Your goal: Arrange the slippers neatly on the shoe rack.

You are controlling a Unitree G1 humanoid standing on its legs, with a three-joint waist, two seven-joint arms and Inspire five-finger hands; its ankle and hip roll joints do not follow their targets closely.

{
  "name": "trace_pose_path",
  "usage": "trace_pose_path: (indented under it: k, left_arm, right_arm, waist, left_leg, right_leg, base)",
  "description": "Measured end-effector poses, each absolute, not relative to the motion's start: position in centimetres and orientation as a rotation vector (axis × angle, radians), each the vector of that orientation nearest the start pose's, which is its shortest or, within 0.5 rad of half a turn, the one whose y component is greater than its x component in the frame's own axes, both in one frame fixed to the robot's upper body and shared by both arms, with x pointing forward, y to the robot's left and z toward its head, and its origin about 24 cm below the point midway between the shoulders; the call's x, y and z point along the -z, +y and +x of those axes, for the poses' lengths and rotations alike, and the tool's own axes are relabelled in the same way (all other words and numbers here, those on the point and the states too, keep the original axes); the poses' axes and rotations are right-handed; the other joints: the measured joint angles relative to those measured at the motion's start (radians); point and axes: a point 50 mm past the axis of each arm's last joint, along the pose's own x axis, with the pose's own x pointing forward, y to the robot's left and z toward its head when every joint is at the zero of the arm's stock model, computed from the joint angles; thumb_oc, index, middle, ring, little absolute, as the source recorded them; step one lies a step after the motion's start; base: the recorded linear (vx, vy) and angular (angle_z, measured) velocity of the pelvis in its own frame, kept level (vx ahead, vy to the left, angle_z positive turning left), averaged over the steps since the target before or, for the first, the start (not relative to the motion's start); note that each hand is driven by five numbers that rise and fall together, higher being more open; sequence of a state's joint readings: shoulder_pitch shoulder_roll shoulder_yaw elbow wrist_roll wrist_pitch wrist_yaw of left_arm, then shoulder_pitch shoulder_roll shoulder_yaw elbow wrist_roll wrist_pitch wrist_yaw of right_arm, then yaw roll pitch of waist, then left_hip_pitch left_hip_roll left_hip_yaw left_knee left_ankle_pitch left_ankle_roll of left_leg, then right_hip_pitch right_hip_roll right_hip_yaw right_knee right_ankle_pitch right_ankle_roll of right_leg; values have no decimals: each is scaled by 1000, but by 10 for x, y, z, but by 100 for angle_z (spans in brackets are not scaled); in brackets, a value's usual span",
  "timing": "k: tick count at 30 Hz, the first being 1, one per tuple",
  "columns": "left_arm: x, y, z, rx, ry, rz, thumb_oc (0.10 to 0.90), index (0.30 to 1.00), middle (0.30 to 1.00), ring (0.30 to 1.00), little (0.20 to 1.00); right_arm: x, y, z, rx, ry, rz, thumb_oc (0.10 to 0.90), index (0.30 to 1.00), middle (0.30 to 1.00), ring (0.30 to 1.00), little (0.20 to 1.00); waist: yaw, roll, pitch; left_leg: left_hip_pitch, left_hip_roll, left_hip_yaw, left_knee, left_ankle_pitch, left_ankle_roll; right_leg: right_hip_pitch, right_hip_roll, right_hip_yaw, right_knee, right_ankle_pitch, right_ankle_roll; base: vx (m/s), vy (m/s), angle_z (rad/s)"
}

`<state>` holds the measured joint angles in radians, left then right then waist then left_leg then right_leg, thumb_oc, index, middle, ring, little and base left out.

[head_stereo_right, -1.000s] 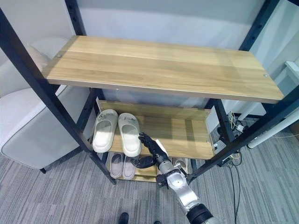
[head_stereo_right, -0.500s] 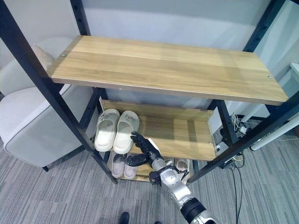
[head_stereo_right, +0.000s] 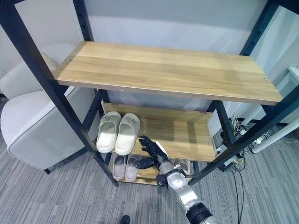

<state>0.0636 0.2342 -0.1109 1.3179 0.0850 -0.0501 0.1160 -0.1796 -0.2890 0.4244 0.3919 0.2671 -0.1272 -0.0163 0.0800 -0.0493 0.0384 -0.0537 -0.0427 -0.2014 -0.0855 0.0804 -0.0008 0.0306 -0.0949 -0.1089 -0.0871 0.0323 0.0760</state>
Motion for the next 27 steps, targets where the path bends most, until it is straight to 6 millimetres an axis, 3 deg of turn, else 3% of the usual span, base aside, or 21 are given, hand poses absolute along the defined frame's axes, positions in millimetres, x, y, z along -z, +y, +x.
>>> trace_pose_path:
  k: [7,9,12,14,19,23,25,27]
  left_arm:
    - [168,242,40,-111,1336,367,800,900,900,900,900]
    - [168,243,38,-115,1340,336,800,900,900,900,900]
    - [168,243,31,-119,1357,328,800,900,900,900,900]
    - [169,239,28,-97,1357,307,800,900,900,900,900]
    - [170,235,21,-89,1371,299,800,900,900,900,900]
    - [171,236,17,-78,1381,289,800,900,900,900,900]
    - [171,236,16,-63,1389,302,800,900,900,900,900]
    - [171,235,19,-30,1384,329,800,900,900,900,900]
  right_arm:
    - [4,-161,244,-271,160,-240,800,900,900,900,900]
    - [11,-189,224,-235,190,-325,800,900,900,900,900]
    - [19,-198,216,-224,233,-366,800,900,900,900,900]
    - [37,-214,183,-181,329,-382,800,900,900,900,900]
    - [51,-220,168,-170,405,-387,800,900,900,900,900]
    - [54,-229,156,-215,440,-519,800,900,900,900,900]
    - [80,-244,135,-214,556,-576,800,900,900,900,900]
    - [115,-260,98,-134,794,-570,800,900,900,900,900]
  waist:
    - [-31,4,-1]
    - [-42,6,-4]
    - [-58,9,-7]
    - [-82,26,-34]
    - [-104,46,-46]
    - [-109,48,-47]
    - [-109,43,-54]
    - [-106,44,-68]
  left_leg:
    - [20,1,3,0,-1,1]
    - [35,2,2,0,-2,1]
    - [38,6,8,-1,-13,-8]
    - [51,9,9,0,-7,1]
    - [63,15,33,0,-14,-4]
    - [73,24,54,0,-24,1]
    - [89,25,60,0,-21,-3]
    - [90,25,61,0,-22,-2]
  right_leg:
    - [18,0,5,0,0,0]
    - [33,1,4,0,-1,-1]
    - [36,4,11,-3,-2,-3]
    - [42,7,17,-7,-3,-3]
    - [44,11,30,-7,-2,-6]
    - [46,18,50,-7,1,-8]
    - [53,20,63,-7,0,-9]
    - [53,20,70,-7,-1,-8]
  base:
    - [-43,-44,-1]
    - [-57,-55,1]
    - [-54,-40,-10]
    - [-104,-62,-5]
    - [-52,-40,-14]
    - [-42,-47,-16]
    - [-31,-54,-10]
    - [-28,-37,-5]
